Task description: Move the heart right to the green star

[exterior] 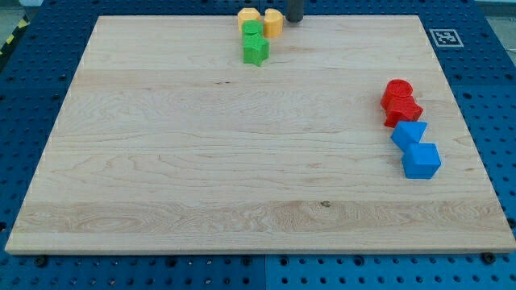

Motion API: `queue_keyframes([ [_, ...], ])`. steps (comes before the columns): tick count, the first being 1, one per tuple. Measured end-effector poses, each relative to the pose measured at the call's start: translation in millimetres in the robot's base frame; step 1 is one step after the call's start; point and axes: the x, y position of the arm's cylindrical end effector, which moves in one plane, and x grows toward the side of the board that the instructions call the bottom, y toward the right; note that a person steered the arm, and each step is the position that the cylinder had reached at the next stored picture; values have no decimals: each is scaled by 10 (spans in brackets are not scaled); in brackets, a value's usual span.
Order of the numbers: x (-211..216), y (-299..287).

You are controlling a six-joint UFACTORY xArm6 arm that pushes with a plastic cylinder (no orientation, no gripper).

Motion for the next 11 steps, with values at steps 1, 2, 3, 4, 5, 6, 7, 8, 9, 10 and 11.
queue_keyframes([
  [1, 2, -78],
  [2, 5, -209],
  [3, 7, -354],
  [4, 5, -453],
  [5, 6, -498],
  [6, 10, -498],
  [7, 54, -476],
  [8, 271, -409],
  [9, 533, -250],
  [10, 671, -57],
  [11, 907, 55],
])
